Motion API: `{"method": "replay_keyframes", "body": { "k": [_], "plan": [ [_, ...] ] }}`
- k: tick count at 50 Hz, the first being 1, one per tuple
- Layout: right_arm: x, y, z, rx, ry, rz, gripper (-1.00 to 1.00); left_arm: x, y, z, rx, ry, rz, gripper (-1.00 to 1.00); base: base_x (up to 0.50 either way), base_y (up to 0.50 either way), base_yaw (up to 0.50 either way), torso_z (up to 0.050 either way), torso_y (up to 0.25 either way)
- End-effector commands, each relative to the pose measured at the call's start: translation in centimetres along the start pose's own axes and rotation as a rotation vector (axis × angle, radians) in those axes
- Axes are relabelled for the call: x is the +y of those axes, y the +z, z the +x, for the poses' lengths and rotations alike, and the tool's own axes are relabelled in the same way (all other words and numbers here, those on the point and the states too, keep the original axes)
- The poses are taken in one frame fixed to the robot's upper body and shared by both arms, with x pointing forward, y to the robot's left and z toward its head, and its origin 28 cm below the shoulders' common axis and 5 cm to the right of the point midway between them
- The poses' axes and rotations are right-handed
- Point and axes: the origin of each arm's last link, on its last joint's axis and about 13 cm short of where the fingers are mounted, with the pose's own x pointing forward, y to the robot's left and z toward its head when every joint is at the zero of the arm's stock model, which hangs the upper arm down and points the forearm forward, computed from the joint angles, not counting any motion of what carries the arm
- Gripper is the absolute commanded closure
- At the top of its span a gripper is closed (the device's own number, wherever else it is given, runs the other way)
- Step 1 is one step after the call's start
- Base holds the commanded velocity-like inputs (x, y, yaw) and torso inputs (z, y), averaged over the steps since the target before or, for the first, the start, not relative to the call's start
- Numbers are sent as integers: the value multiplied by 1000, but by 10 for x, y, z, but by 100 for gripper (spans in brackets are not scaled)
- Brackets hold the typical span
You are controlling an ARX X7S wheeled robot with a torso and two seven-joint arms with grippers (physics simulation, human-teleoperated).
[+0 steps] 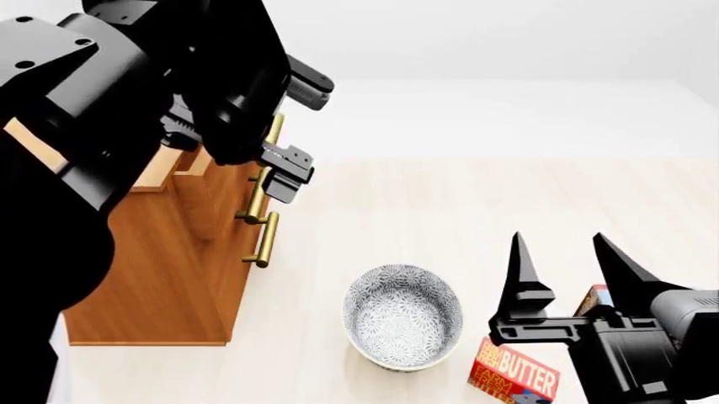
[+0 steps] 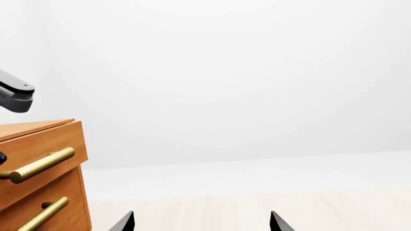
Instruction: Put the butter at the back in the top drawer of the cabinet and close it.
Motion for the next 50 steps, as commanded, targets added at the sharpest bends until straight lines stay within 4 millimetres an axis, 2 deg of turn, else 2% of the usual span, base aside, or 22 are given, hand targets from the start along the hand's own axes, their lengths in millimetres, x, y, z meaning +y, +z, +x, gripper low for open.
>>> {"method": "replay_keyframes", "body": {
  "k": [1,17,31,50],
  "plan": [
    [0,0,0,0,1,-1,-100,-1,-4,12,33,3,-2,-100,0,0,0,0,0],
    [-1,-1,0,3,-2,1,-100,-4,-7,20,49,-24,-2,-100,0,0,0,0,0],
    [-2,-2,0,2,-5,3,-100,-11,1,1,-56,-167,39,-100,0,0,0,0,0],
    [-5,0,-3,-2,-18,7,-100,-25,2,-7,-91,-304,64,-100,0,0,0,0,0]
  ]
}}
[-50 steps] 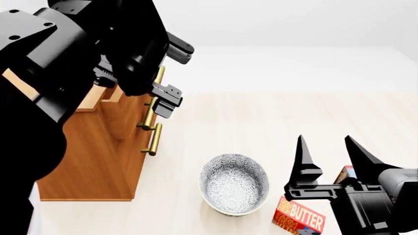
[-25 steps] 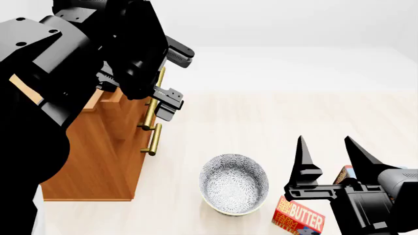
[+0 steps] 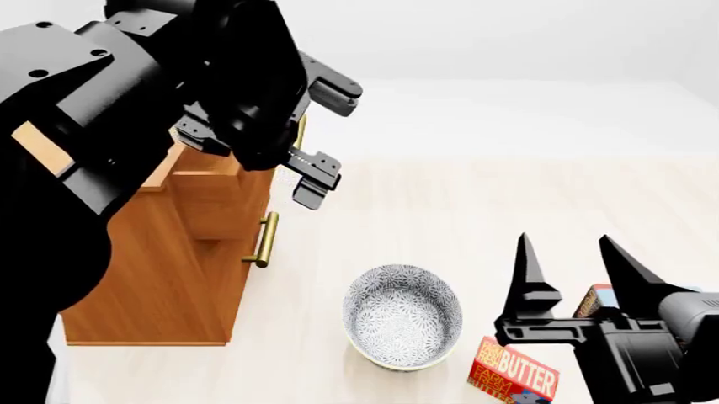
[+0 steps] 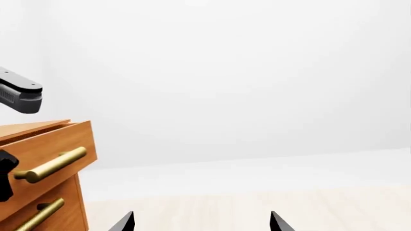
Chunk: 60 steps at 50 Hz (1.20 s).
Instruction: Put the butter at the back in the top drawer of the cabinet and close it.
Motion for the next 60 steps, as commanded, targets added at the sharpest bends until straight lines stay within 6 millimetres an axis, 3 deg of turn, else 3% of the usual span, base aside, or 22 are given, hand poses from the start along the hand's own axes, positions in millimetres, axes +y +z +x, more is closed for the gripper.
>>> {"method": "replay_keyframes", "body": {
  "k": [1,60],
  "plan": [
    [-2,1,-2,-2,-8,2,-100,-16,3,-6,-34,-177,0,-100,0,0,0,0,0],
    [-15,-1,-4,2,-54,19,-100,-50,14,-29,-252,-630,45,-100,0,0,0,0,0]
  ]
}}
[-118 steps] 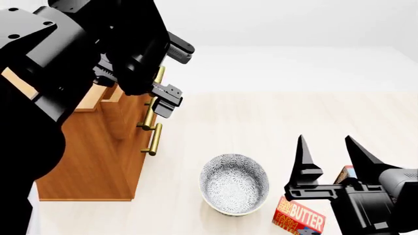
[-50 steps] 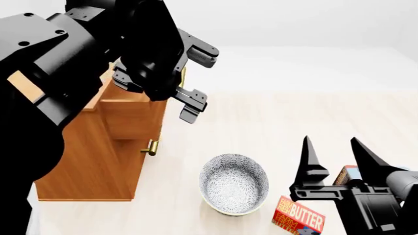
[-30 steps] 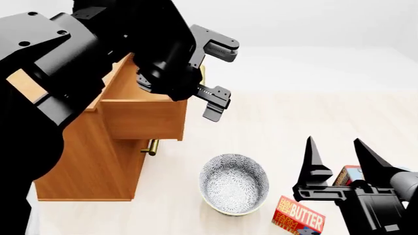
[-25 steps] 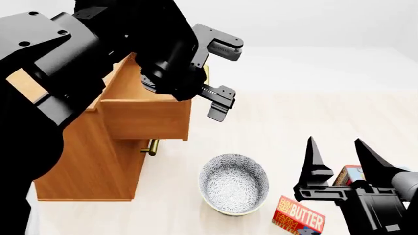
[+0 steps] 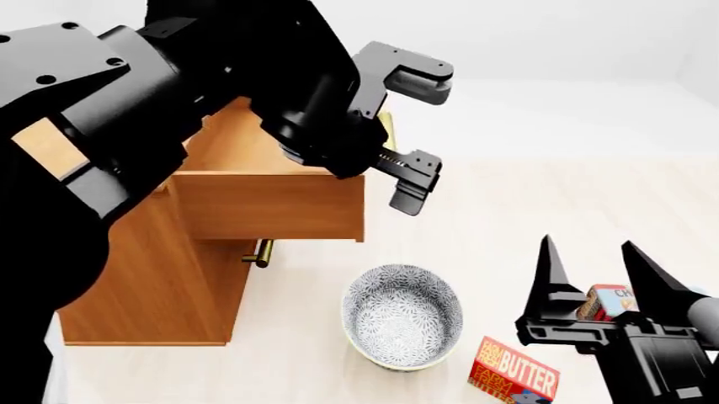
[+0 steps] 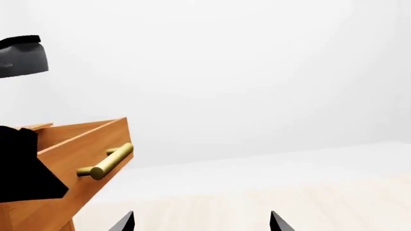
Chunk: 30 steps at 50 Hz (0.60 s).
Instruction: Put the butter at the back in the top drawer of the cabinet and close it.
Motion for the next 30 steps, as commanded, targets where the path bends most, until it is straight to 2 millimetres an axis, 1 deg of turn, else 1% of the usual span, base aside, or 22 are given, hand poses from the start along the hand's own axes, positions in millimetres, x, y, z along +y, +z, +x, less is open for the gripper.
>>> {"method": "replay_keyframes", "body": {
  "k": [1,12,22,26,30],
  "plan": [
    [-3,-1,-1,2,-12,4,-100,-18,7,-6,-65,-182,5,-100,0,0,0,0,0],
    [-6,0,-3,2,-26,8,-100,-28,11,-12,-116,-249,28,-100,0,0,0,0,0],
    [-8,1,-4,-2,-34,15,-100,-35,7,-5,-116,-305,40,-100,1,-2,-4,0,0],
    [-9,1,-4,-1,-36,16,-100,-38,8,-7,-125,-352,36,-100,3,-4,-7,0,0],
    [-9,1,-4,0,-37,17,-100,-37,11,-9,-147,-355,33,-100,3,-4,-8,0,0]
  ]
}}
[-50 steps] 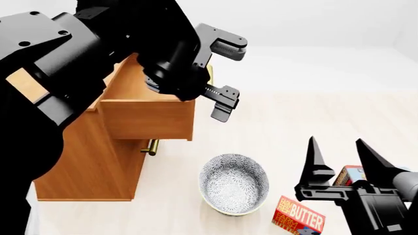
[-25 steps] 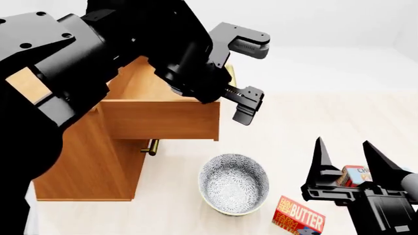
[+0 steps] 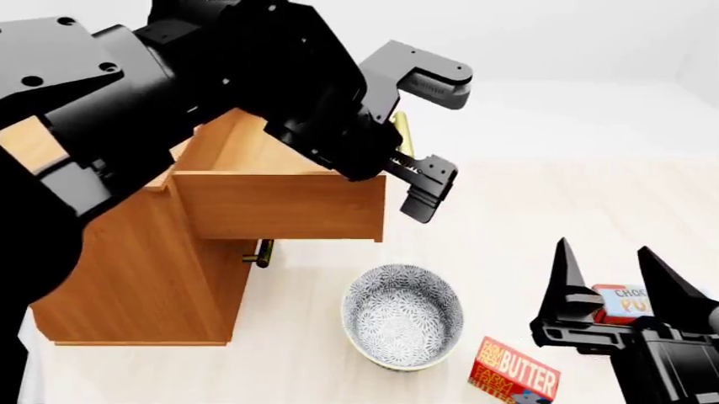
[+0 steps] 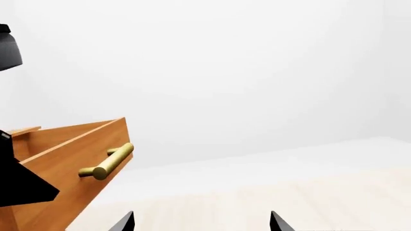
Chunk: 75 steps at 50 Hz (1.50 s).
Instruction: Put the butter at the back in the top drawer of the cabinet and close it.
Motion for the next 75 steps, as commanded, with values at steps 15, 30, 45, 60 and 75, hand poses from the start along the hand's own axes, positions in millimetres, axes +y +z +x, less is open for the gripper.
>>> {"method": "replay_keyframes", "body": {
  "k": [15,30,45,60,75],
  "plan": [
    [-2,0,-1,-2,-5,6,-100,-14,33,-23,-209,-171,-85,-100,4,-5,-9,0,0],
    [-1,-1,-1,-2,-1,5,-100,-4,46,-34,-331,-58,-113,-100,2,-3,-7,0,1],
    [1,0,-1,2,4,0,-100,1,57,-50,-417,-88,-158,-100,0,0,0,0,0],
    [10,4,0,8,14,-40,-100,2,55,-109,-584,-116,-127,-100,0,0,0,0,0],
    [22,9,0,4,7,-74,-100,-8,-56,-145,-776,-118,-37,-100,0,0,0,0,0]
  ]
}}
